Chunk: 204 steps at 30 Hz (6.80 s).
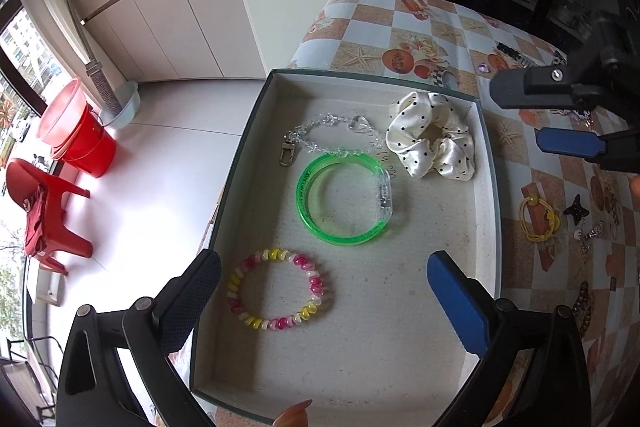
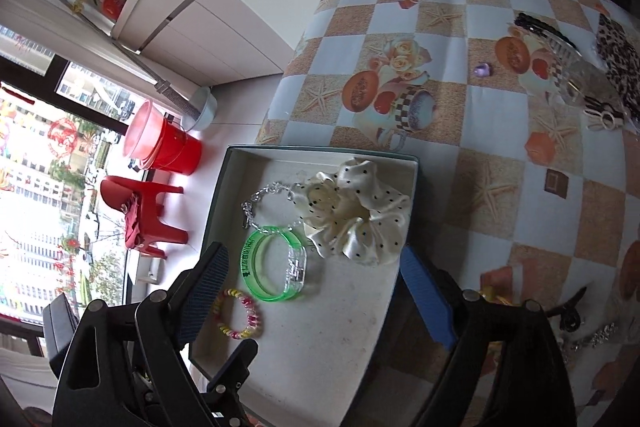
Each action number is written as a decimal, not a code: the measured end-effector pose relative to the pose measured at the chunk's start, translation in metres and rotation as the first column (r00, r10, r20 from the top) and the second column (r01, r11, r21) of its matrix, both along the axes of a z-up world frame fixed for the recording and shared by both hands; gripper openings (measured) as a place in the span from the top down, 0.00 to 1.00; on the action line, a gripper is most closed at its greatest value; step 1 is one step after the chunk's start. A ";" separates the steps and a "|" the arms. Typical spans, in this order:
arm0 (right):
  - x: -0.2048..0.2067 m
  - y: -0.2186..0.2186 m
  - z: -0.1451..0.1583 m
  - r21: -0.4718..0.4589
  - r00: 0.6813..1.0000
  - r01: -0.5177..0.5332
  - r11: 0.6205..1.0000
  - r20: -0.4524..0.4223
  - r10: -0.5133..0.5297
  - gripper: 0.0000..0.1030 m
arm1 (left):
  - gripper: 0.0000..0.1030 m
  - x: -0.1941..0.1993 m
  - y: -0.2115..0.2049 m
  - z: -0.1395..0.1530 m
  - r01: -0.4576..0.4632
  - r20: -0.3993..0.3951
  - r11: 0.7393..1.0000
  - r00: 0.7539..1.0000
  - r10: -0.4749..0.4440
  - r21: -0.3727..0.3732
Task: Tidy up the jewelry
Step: 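Move both tools back over the remaining jewelry on the table, then grasp the yellow hair tie with the left tool while the right tool grasps the star hair clip, then carry the yellow hair tie and star clip into the white tray and open both tools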
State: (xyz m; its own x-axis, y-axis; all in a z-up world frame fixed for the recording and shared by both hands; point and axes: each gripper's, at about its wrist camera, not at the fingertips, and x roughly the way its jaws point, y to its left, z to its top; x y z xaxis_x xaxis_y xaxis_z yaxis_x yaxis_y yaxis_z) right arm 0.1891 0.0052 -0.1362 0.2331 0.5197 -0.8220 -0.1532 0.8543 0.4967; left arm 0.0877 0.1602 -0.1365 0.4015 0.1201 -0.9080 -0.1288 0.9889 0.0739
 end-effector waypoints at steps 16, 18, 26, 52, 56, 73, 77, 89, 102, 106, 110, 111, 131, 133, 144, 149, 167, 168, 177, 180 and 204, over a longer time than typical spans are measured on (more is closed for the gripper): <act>-0.079 -0.148 -0.017 -0.125 0.969 0.230 0.965 -0.062 -0.239 0.00 | 0.00 0.004 -0.080 0.011 0.161 -0.001 0.987 0.987 -0.161 0.007; -0.087 -0.164 -0.022 -0.141 0.961 0.251 0.958 -0.083 -0.264 0.00 | 0.00 0.006 -0.090 0.011 0.176 -0.004 0.984 0.984 -0.176 -0.006; -0.107 -0.203 -0.038 -0.217 0.938 0.298 0.930 -0.115 -0.327 0.00 | 0.00 0.015 -0.132 0.008 0.253 -0.019 0.966 0.967 -0.254 -0.046; -0.075 -0.189 -0.066 -0.461 0.964 -0.218 0.860 0.037 0.264 0.20 | 0.12 0.048 -0.194 -0.049 0.152 -0.120 0.979 0.978 -0.168 -0.134; -0.072 -0.183 -0.070 -0.482 0.946 -0.260 0.837 0.048 0.321 0.22 | 0.12 0.054 -0.191 -0.059 0.115 -0.127 0.987 0.983 -0.129 -0.112; -0.061 -0.148 -0.072 -0.521 0.887 -0.346 0.780 0.090 0.453 0.52 | 0.30 0.064 -0.200 -0.079 0.142 -0.115 0.985 0.982 -0.153 -0.097; -0.063 -0.143 -0.068 -0.520 0.880 -0.364 0.773 0.080 0.469 0.70 | 0.47 0.063 -0.207 -0.074 0.163 -0.110 0.981 0.979 -0.174 -0.103; -0.069 -0.163 -0.063 -0.427 0.963 -0.227 0.875 0.037 0.268 0.70 | 0.86 0.055 -0.197 -0.060 0.200 -0.097 0.964 0.971 -0.219 -0.173; -0.089 -0.193 -0.048 -0.269 0.999 -0.031 0.963 -0.036 0.022 0.70 | 0.86 0.034 -0.193 -0.019 0.249 -0.031 0.934 0.964 -0.266 -0.254; -0.094 -0.194 -0.044 -0.246 0.999 0.002 0.969 -0.047 -0.014 0.70 | 0.86 0.028 -0.183 -0.006 0.249 -0.009 0.932 0.965 -0.261 -0.262; -0.095 -0.190 -0.037 -0.231 0.998 0.024 0.973 -0.049 -0.036 0.70 | 0.86 0.020 -0.169 0.007 0.242 0.014 0.933 0.969 -0.247 -0.267; -0.094 -0.188 -0.035 -0.228 0.998 0.027 0.973 -0.048 -0.038 0.70 | 0.86 0.018 -0.165 0.010 0.239 0.019 0.934 0.970 -0.243 -0.267; -0.071 -0.045 0.010 -0.183 0.985 -0.165 0.969 0.021 0.172 0.70 | 0.86 -0.032 -0.039 0.025 0.061 0.034 0.965 0.998 -0.054 -0.254; -0.070 -0.026 0.008 -0.187 0.978 -0.199 0.962 0.020 0.206 0.70 | 0.86 -0.038 -0.026 0.019 0.039 0.019 0.966 0.999 -0.035 -0.255; -0.061 0.064 -0.022 -0.275 0.929 -0.362 0.891 -0.031 0.368 0.70 | 0.86 -0.059 0.022 -0.024 -0.043 -0.087 0.965 0.996 0.022 -0.257; -0.058 0.081 -0.044 -0.332 0.914 -0.399 0.855 -0.067 0.401 0.70 | 0.86 -0.055 0.033 -0.042 -0.065 -0.121 0.965 0.992 0.035 -0.255; -0.008 0.097 -0.068 -0.432 0.949 -0.303 0.849 -0.060 0.308 0.70 | 0.86 -0.024 0.043 -0.058 -0.080 -0.115 0.977 0.992 0.058 -0.196; -0.007 0.097 -0.068 -0.434 0.948 -0.306 0.848 -0.060 0.311 0.70 | 0.86 -0.023 0.042 -0.058 -0.080 -0.115 0.979 0.992 0.059 -0.189; -0.011 0.096 -0.066 -0.401 0.949 -0.308 0.863 -0.070 0.306 0.65 | 0.86 -0.024 0.034 -0.053 -0.073 -0.120 0.989 0.991 0.057 -0.132; -0.013 0.087 -0.059 -0.369 0.956 -0.288 0.884 -0.065 0.285 0.57 | 0.86 -0.024 0.032 -0.050 -0.071 -0.117 0.990 0.991 0.057 -0.121; -0.084 -0.045 -0.018 -0.266 0.999 -0.008 0.964 -0.053 -0.007 0.36 | 0.07 -0.030 0.017 -0.031 -0.067 -0.078 0.996 0.995 0.062 -0.060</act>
State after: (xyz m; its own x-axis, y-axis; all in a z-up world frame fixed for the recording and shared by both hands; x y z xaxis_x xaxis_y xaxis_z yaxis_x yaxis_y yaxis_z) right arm 0.1052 -0.0402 -0.1539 0.1852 0.2812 -0.9416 -0.1333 0.9565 0.2594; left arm 0.0578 0.1768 -0.1673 0.3240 0.0857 -0.9422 -0.1891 0.9817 0.0243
